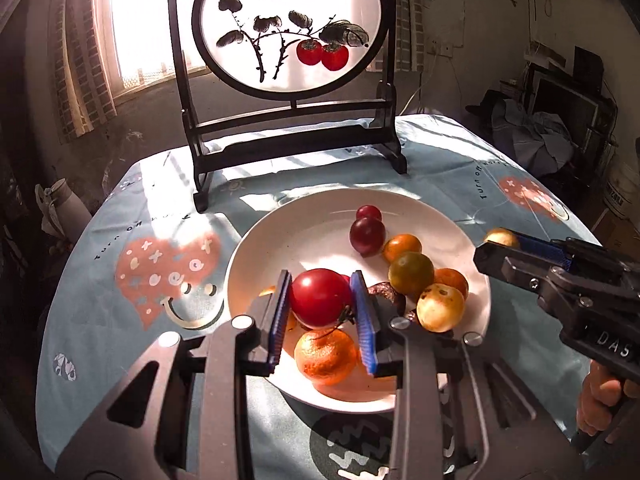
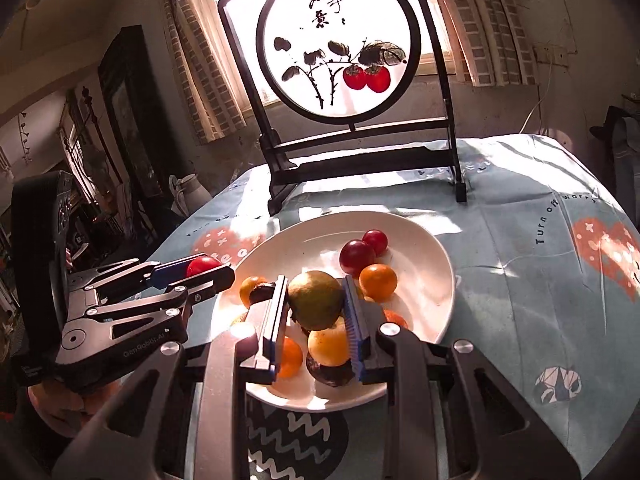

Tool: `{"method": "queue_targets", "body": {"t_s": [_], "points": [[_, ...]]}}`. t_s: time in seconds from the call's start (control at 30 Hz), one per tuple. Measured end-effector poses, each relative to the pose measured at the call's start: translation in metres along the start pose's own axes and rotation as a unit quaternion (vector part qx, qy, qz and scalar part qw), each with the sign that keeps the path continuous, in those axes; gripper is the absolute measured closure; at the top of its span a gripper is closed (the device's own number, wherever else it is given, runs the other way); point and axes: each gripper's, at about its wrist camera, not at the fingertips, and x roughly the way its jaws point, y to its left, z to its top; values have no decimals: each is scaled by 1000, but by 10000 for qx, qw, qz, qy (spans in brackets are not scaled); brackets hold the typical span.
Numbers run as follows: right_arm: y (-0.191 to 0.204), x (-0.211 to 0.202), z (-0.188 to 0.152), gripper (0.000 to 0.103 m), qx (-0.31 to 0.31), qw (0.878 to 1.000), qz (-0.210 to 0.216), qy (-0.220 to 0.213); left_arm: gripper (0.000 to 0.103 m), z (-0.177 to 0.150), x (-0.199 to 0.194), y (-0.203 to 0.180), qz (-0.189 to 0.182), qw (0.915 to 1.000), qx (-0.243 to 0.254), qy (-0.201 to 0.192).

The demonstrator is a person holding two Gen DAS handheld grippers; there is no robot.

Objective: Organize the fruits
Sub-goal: 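Lower both fruits onto the white plate and open both tools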

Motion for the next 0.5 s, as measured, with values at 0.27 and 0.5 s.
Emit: {"method": "queue_targets", "body": {"t_s": [0.27, 0.5], "points": [[-16, 55, 12, 76, -54, 9995, -63, 302, 73, 17, 66, 13, 202, 9984, -243, 476], [-6, 73, 11, 61, -211, 9988, 3, 441, 35, 16, 74, 24, 495, 9965, -416, 533]]}}
